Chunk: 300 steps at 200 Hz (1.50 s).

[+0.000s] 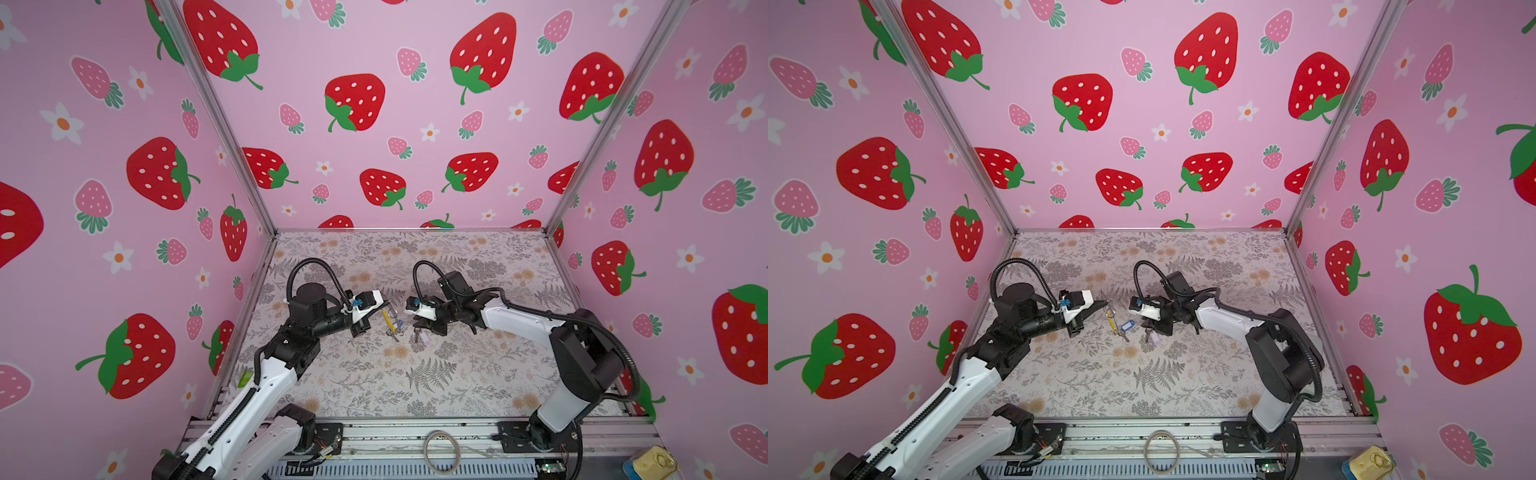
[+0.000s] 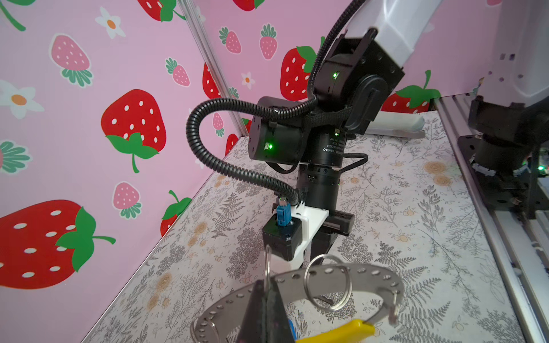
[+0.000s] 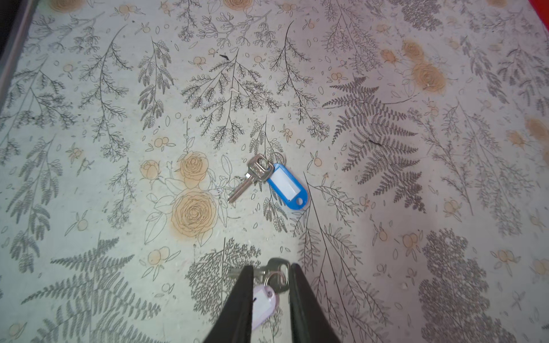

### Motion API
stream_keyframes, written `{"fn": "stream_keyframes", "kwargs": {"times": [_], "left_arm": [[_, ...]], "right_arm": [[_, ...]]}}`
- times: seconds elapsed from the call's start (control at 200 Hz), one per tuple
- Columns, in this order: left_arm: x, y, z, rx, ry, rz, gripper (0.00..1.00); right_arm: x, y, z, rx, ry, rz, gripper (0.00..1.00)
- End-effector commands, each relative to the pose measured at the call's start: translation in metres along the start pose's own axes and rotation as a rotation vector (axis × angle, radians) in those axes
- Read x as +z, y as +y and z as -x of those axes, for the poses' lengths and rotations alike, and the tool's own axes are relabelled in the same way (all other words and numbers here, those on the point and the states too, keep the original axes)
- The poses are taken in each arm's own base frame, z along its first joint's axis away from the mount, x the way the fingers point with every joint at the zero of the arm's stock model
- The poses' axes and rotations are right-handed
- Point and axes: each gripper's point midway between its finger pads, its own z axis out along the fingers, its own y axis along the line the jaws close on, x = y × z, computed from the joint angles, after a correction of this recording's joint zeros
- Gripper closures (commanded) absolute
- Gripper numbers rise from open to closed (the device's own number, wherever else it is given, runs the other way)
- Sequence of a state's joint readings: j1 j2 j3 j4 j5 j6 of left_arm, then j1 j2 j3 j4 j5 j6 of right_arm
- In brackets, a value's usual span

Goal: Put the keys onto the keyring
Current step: 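Move the right gripper over the blue-tag keys and lower it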

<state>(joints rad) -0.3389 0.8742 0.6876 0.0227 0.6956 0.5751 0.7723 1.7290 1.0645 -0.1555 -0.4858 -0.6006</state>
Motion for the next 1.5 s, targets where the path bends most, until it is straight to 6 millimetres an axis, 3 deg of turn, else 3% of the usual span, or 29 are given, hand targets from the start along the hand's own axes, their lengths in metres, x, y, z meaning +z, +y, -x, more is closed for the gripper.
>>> {"fn": "stream_keyframes", "kwargs": {"times": [0.0, 0.13, 0.225, 0.39, 0.5, 0.99, 1.496], "left_arm": [[-0.014, 0.005, -0.004, 0.005, 0.019, 0.05, 1.0], [-0.027, 0.012, -0.015, -0.031, 0.029, 0.101, 1.0], [-0.033, 0.016, -0.02, -0.054, 0.024, 0.123, 1.0], [-0.039, 0.019, -0.021, -0.054, 0.024, 0.148, 1.0], [-0.042, 0.019, -0.016, -0.046, 0.014, 0.157, 1.0], [-0.047, 0.015, -0.012, -0.049, -0.009, 0.165, 1.0], [-0.046, 0.015, -0.016, -0.05, -0.007, 0.171, 1.0]], "right_arm": [[0.01, -0.003, 0.016, 0.041, 0.025, 0.009, 0.76], [0.026, -0.004, 0.029, 0.215, 0.057, -0.003, 0.76], [0.041, 0.001, 0.025, 0.33, 0.135, -0.003, 0.76], [0.068, 0.026, 0.022, 0.384, 0.233, -0.001, 0.75], [0.079, 0.025, 0.016, 0.409, 0.306, -0.049, 0.75], [0.093, 0.006, 0.014, 0.473, 0.383, -0.14, 0.79], [0.102, 0.001, 0.002, 0.5, 0.449, -0.171, 0.78]]}}
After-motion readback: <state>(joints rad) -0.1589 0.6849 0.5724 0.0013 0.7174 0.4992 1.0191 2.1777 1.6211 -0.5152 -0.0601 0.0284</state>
